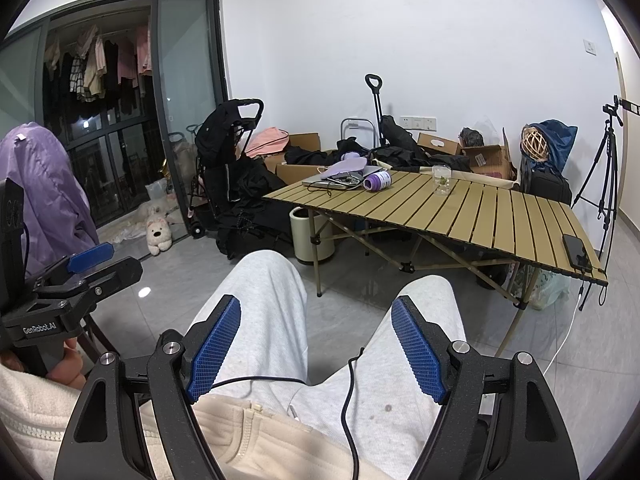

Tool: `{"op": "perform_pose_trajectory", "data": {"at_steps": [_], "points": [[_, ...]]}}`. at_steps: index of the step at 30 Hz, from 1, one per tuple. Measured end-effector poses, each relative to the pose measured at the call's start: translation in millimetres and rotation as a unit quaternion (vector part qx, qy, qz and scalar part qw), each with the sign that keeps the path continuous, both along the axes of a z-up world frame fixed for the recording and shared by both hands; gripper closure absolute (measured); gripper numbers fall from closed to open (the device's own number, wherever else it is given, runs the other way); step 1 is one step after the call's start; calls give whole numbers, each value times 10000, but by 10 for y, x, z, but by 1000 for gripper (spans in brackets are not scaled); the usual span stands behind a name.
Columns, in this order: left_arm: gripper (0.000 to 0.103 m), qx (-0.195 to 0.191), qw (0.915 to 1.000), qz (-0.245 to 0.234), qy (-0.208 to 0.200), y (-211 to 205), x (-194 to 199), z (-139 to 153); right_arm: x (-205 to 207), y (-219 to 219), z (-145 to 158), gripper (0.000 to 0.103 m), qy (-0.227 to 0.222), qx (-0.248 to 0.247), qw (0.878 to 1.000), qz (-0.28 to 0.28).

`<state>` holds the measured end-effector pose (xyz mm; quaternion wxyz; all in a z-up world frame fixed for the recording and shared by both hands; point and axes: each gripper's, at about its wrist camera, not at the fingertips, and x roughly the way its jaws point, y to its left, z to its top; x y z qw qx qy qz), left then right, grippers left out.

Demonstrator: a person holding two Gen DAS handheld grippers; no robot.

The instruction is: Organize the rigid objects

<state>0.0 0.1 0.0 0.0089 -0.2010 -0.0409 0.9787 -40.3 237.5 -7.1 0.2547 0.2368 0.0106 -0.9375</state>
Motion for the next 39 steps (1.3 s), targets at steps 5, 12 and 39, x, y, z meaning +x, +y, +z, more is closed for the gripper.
{"op": "perform_pose_trajectory", "data": {"at_steps": [5, 12, 39], "points": [[0, 0, 10000, 0, 4, 2, 2, 0, 4, 3, 4, 21, -8, -4, 10000, -3], [0, 3, 10000, -3, -1, 1, 1, 0, -2, 1, -2, 21, -9, 2, 10000, 0], [0, 20, 10000, -9, -32, 59, -77, -54, 8, -8, -96, 21, -51, -23, 10000, -19]]}}
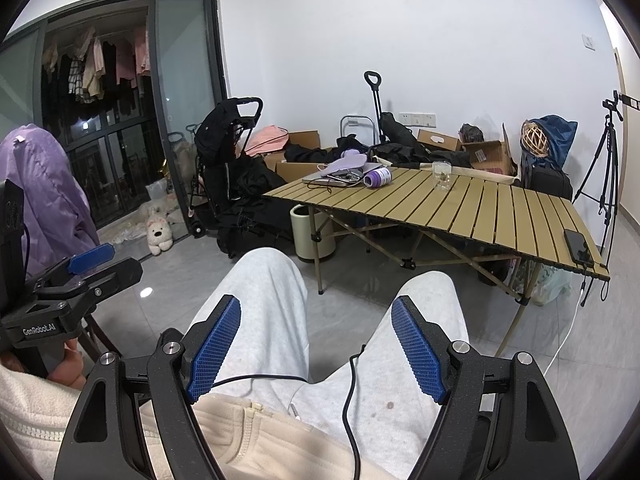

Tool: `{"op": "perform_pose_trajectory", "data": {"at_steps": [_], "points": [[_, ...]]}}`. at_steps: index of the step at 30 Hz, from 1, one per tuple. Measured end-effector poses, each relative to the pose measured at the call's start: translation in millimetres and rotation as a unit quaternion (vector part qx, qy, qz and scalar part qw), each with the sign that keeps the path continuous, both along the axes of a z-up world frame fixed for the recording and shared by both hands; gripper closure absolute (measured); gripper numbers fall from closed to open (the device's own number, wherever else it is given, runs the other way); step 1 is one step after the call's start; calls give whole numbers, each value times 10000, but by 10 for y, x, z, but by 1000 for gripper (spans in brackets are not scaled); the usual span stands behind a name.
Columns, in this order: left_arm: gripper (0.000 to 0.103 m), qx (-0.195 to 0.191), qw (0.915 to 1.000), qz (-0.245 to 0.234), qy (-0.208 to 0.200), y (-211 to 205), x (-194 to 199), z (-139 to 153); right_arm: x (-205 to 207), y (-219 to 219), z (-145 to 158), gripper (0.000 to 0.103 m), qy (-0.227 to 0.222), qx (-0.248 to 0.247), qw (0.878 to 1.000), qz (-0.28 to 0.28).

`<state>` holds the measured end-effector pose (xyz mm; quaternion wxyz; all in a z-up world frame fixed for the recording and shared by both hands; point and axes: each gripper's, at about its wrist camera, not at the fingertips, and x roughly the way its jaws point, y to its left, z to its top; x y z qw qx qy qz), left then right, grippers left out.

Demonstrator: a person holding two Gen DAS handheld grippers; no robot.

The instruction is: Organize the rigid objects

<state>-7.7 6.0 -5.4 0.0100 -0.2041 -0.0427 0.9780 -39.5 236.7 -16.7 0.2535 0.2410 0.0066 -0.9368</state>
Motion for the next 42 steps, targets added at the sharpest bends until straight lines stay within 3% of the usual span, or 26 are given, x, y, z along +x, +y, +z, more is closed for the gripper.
{"op": "perform_pose_trajectory", "data": {"at_steps": [9, 16, 21, 32, 42], "points": [[0, -3, 10000, 32, 83, -37, -14, 10, -36, 19, 17, 21, 1, -33, 10000, -21], [0, -109, 9997, -65, 217, -170, -352, 193, -315, 43, 103, 21, 211, 43, 9995, -221], [0, -157, 9996, -139, 177, -219, -700, 262, -710, 64, 151, 21, 145, 24, 9995, -281], [0, -13, 9983, -288, -508, -343, -1816, 183, -1921, -108, 179, 21, -49, 6, 9996, -290], [0, 155, 9966, -205, -780, -467, -2751, 142, -2953, -366, 132, 21, -418, 23, 9988, -242]]}}
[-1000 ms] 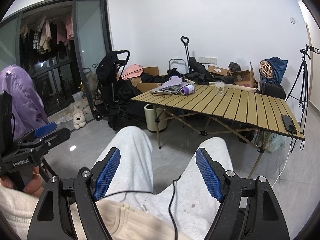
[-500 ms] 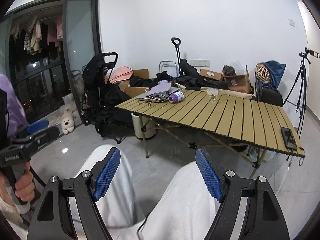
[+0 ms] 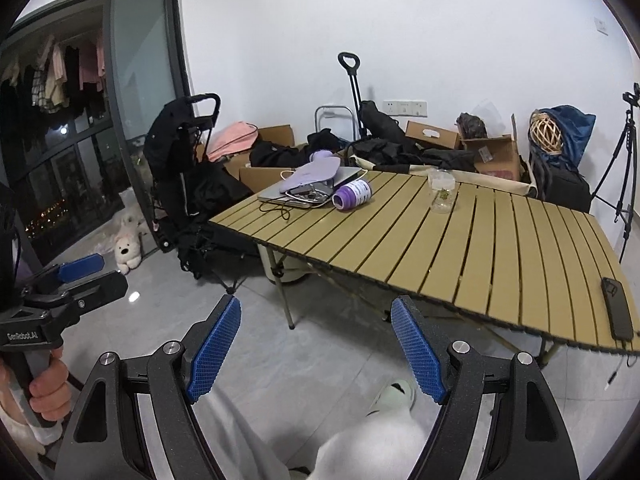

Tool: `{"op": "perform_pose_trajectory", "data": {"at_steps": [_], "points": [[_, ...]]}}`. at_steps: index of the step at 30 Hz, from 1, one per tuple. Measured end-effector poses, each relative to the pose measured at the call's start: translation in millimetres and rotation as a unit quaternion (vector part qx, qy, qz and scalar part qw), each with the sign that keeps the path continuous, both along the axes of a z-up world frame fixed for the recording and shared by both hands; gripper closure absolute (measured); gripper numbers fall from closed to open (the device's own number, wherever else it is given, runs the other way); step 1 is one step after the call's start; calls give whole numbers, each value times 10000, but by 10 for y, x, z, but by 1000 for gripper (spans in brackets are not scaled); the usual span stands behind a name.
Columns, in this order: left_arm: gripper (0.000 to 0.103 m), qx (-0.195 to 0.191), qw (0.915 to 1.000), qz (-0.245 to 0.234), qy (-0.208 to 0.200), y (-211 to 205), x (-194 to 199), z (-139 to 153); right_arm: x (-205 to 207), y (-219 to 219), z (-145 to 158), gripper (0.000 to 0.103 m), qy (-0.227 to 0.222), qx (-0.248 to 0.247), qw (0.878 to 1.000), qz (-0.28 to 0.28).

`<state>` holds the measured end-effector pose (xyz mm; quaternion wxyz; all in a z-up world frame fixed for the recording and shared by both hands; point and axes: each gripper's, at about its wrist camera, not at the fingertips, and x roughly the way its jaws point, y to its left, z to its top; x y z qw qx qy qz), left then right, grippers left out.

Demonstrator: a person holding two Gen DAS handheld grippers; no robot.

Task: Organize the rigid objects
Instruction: 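Move both tools toward the table and the purple bottle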

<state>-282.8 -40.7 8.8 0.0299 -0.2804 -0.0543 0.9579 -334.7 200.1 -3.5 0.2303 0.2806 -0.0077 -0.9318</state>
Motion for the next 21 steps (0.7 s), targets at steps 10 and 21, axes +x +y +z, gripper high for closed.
{"op": "perform_pose_trajectory", "data": {"at_steps": [10, 21], "points": [[0, 74, 9983, -32, -584, -137, -923, -238, -923, -198, -214, 21, -342, -1, 9994, -15], [0, 148, 9970, -39, -755, -289, -1844, -377, -1956, -431, -390, 21, -475, 27, 9989, 56]]}}
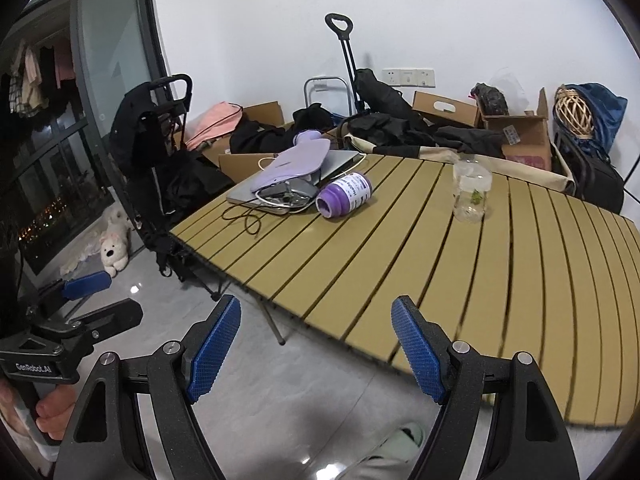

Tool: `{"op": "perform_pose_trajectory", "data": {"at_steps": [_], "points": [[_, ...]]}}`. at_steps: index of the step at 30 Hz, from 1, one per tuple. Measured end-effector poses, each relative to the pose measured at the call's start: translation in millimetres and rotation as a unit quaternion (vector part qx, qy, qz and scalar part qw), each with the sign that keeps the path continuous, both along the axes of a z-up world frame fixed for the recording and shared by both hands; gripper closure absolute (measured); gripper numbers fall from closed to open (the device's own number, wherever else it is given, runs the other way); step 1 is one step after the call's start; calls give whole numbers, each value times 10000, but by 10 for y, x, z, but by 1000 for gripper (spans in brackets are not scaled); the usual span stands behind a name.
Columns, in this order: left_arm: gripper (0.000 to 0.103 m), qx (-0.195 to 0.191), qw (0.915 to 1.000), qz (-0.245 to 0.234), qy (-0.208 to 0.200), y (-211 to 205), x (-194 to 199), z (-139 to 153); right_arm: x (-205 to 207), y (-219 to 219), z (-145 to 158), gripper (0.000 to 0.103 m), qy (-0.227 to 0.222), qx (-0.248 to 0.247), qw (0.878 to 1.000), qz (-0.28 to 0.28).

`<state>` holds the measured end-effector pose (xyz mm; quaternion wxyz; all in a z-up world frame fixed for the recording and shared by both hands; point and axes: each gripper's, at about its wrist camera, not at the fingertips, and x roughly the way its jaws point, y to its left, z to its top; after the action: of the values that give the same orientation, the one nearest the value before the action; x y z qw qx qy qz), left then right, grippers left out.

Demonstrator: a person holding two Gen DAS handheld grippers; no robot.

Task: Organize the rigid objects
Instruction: 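Move both tools toward the table and the purple bottle, then grasp the lying purple Healthy Heart bottle with the right gripper and lift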

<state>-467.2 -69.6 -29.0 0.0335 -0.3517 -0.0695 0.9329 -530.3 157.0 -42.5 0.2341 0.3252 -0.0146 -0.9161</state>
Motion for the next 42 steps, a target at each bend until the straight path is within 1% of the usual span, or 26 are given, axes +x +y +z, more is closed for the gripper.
{"op": "perform_pose_trajectory", "data": {"at_steps": [2, 4, 7, 9, 10, 12, 14, 15, 16, 17, 19, 22, 24, 26, 28, 29, 30, 32, 33, 34, 36, 38, 41, 42], "points": [[0, 156, 9999, 18, -35, -41, -163, -19, -173, -25, -49, 21, -61, -67, 10000, 19], [0, 224, 9997, 62, 19, -71, -312, -26, -362, -45, -103, 21, -132, -165, 9998, 29], [0, 34, 9995, 232, 188, -111, -518, -68, -654, -68, -185, 21, -194, -283, 9994, -85], [0, -59, 9992, 332, 218, -134, -692, -110, -909, -110, -280, 21, -426, -339, 9984, -118], [0, -39, 9992, 336, 217, -153, -781, -128, -1044, -123, -331, 21, -563, -438, 9974, -96], [0, 22, 9994, 229, 263, -178, -975, -159, -1320, -151, -423, 21, -780, -683, 9946, -74], [0, 188, 9993, 109, 312, -219, -1123, -176, -1552, -183, -495, 21, -919, -958, 9911, -63], [0, 233, 9992, 39, 321, -235, -1200, -187, -1727, -229, -540, 24, -1031, -1115, 9883, -106], [0, 247, 9992, -2, 318, -246, -1286, -202, -1880, -297, -578, 25, -1116, -1217, 9862, -106], [0, 258, 9992, -35, 301, -263, -1389, -219, -1999, -371, -610, 25, -1174, -1241, 9852, -114], [0, 241, 9993, -136, 256, -280, -1576, -252, -2317, -591, -664, 25, -1185, -1028, 9874, -226], [0, -4, 9996, -141, 226, -286, -1844, -295, -2784, -859, -770, 26, -1214, -724, 9882, -597], [0, -104, 9996, -99, 238, -310, -1980, -327, -3067, -984, -883, 26, -1406, -626, 9852, -754], [0, -63, 9996, -3, 261, -376, -2062, -363, -3236, -1036, -1018, 28, -1578, -647, 9823, -779], [0, 15, 9994, 194, 273, -453, -2121, -384, -3295, -1005, -1118, 34, -1794, -932, 9772, -649], [0, 78, 9993, 233, 286, -485, -2133, -390, -3262, -989, -1110, 34, -1786, -849, 9789, -506], [0, 151, 9991, 264, 309, -507, -2151, -394, -3214, -980, -1088, 34, -1718, -700, 9820, -356], [0, 250, 9987, 300, 327, -529, -2191, -402, -3059, -962, -1039, 34, -1515, -288, 9879, 156], [0, 344, 9984, 309, 321, -517, -2204, -425, -2925, -953, -1039, 34, -1454, 46, 9876, 583], [0, 401, 9982, 339, 287, -496, -2207, -453, -2816, -946, -1020, 34, -1327, 214, 9866, 925], [0, 531, 9975, 391, 271, -415, -2210, -520, -2545, -892, -996, 34, -1118, 648, 9815, 1411], [0, 685, 9962, 420, 338, -311, -2237, -579, -2321, -837, -992, 34, -919, 922, 9770, 1687], [2, 1112, 9932, 249, 236, -144, -2385, -672, -2129, -806, -1013, 34, -756, 1014, 9735, 1904], [3, 1223, 9921, 184, 190, -97, -2423, -696, -2061, -820, -1019, 33, -617, 1140, 9718, 1971]]}}
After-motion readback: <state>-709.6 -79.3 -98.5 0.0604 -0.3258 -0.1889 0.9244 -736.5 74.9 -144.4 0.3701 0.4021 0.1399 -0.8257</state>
